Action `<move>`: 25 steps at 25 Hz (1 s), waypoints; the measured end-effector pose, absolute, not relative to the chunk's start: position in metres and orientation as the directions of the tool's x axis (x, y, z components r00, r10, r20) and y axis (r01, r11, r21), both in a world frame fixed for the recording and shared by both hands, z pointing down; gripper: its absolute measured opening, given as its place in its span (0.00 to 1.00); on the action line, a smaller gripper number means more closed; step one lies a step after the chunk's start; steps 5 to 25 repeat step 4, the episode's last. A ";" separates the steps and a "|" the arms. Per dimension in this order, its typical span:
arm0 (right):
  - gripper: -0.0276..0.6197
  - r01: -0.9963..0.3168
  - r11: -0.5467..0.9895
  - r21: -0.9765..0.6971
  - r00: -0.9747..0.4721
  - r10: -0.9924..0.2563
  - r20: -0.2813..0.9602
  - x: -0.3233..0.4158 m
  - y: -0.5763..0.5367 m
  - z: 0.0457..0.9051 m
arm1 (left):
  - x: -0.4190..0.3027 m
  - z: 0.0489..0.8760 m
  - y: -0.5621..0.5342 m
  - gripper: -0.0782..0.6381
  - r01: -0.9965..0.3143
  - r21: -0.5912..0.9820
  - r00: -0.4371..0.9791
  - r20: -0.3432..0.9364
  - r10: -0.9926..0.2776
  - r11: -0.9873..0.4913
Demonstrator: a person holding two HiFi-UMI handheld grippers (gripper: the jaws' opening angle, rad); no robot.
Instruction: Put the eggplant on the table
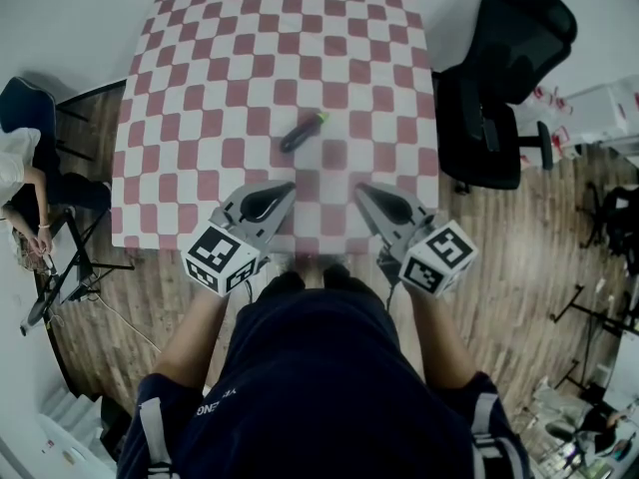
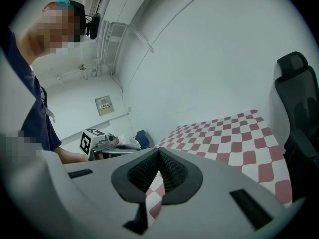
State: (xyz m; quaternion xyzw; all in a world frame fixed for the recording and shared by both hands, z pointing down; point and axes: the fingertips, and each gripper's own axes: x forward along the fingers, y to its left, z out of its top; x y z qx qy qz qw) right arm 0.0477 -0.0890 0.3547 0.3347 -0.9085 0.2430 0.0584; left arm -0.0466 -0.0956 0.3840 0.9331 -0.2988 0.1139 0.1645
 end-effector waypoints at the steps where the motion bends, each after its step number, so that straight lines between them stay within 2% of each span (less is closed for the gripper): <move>1: 0.07 -0.636 0.658 -0.403 -0.769 -0.579 0.269 0.048 -0.089 0.355 | -0.047 0.384 -0.096 0.15 -0.596 0.240 0.795 0.311 -0.521 -0.767; 25: 0.07 -0.636 0.659 -0.402 -0.770 -0.579 0.268 0.047 -0.089 0.355 | -0.047 0.385 -0.096 0.15 -0.596 0.243 0.795 0.312 -0.521 -0.765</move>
